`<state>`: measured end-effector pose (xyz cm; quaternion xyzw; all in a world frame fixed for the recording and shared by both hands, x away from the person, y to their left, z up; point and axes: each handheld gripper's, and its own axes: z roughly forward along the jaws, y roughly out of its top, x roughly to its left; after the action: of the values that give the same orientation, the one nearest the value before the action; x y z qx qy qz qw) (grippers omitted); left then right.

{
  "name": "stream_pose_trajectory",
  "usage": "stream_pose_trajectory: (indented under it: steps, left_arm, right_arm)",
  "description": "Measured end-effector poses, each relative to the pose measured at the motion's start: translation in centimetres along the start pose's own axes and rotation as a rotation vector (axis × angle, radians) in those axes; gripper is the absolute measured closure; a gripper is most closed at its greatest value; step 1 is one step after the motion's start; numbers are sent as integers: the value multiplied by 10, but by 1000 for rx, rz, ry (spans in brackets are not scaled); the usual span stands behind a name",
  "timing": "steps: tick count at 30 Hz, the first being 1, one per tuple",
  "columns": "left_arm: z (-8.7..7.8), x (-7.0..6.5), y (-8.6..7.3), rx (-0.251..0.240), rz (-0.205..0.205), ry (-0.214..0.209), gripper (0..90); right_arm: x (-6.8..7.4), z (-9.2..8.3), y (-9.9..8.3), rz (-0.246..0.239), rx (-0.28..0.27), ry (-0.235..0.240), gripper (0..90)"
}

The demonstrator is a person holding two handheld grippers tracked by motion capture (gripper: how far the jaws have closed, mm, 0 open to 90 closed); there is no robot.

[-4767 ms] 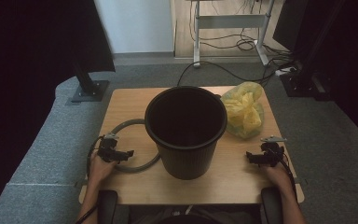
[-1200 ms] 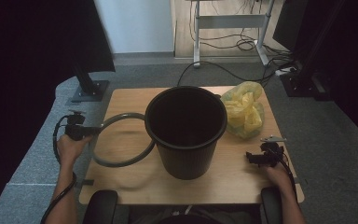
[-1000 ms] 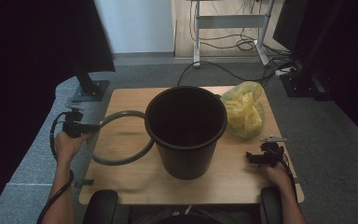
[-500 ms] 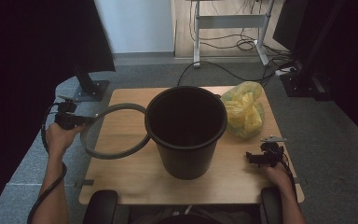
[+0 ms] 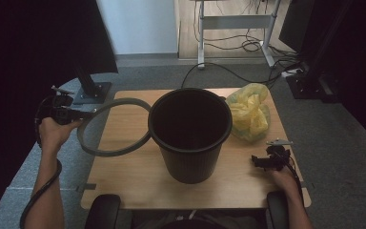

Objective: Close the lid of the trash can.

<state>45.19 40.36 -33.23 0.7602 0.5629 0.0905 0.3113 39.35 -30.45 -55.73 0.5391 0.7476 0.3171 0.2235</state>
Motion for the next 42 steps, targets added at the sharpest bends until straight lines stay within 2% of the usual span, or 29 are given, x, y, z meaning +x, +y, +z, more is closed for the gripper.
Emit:
stream_pose_trajectory:
  steps: [19, 27, 33, 42]
  left_arm:
    - [-45, 1, 15, -35, -9, 24, 788]
    - [-60, -6, 23, -55, 3, 22, 788]
    - [-61, -18, 31, -60, 29, 16, 788]
    - [-43, -42, 44, -46, 81, -11, 787]
  right_arm:
    - [0, 0, 0, -1, 0, 0, 0]
    - [0, 0, 0, 0, -1, -1, 0]
    - [0, 0, 0, -1, 0, -1, 0]
    - [0, 0, 0, 0, -1, 0, 0]
